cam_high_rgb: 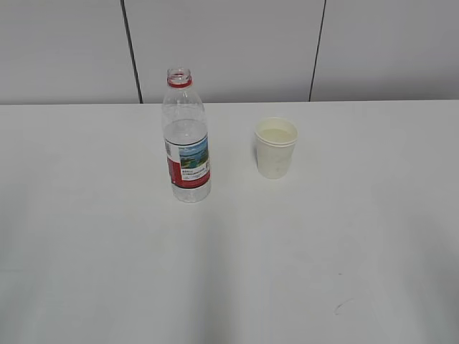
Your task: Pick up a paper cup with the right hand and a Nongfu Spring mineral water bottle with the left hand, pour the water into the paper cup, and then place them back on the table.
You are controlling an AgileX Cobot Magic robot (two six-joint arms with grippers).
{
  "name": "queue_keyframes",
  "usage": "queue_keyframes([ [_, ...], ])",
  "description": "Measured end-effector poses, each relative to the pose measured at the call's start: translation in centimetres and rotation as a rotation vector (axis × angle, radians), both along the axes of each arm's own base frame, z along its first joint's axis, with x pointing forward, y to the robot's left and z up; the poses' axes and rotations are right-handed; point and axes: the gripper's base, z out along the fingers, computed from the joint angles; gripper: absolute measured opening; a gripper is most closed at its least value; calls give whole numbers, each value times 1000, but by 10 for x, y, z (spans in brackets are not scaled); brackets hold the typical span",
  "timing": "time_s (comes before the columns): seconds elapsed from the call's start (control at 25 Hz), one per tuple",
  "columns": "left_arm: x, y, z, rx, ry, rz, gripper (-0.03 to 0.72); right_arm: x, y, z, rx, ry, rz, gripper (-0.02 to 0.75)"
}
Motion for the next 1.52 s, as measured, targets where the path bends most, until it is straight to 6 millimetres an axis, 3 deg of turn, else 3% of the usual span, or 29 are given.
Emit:
queue_keyframes([
  [0.6,-54,6,4,-34,-303,0,499,-51,5,14,-43,-393,2,584],
  [0.76,-56,6,3,-34,-309,0,498,-61,7,14,-50,-463,2,584],
  [1.52,-56,6,3,-34,-308,-1,489,-62,-1,13,-44,-440,-122,582],
])
